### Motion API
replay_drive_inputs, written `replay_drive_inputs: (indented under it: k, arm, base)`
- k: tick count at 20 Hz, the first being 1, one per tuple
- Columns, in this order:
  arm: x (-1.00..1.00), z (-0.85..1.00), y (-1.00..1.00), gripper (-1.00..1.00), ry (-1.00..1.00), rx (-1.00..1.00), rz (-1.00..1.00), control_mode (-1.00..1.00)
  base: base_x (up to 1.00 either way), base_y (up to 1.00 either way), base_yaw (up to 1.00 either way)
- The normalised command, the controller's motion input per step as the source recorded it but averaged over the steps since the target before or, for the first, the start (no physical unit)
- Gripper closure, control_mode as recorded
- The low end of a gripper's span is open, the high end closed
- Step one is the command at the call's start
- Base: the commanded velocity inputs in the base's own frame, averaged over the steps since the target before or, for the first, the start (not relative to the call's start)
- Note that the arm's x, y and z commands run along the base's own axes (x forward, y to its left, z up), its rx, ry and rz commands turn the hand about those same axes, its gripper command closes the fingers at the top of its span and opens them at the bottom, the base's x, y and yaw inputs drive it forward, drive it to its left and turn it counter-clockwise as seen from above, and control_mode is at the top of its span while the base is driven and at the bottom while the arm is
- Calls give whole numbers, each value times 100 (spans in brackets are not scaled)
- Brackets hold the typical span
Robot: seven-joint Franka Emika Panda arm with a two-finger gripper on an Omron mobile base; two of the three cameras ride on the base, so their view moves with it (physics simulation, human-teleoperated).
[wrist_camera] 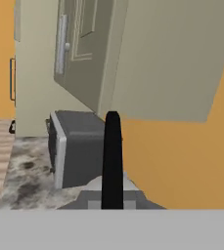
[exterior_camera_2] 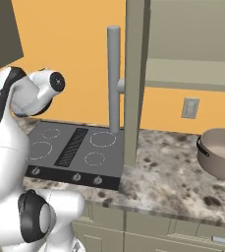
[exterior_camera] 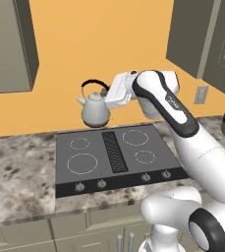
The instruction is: Pick the kettle from the cabinet and place it on a stove burner. Then pick the pot from the counter and place it on another stove burner. Finally, turn both burners on.
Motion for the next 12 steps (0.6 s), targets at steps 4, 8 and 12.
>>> replay_drive_inputs:
  k: [4,8,12]
  arm:
    - [56,-49,2,100,0,0,4,-100]
    - [57,-45,4,100,0,0,1,-100]
    - [36,-53,10,100,5,2,1,-100]
  base:
    - [0,0,0]
    - [0,0,0]
    - [0,0,0]
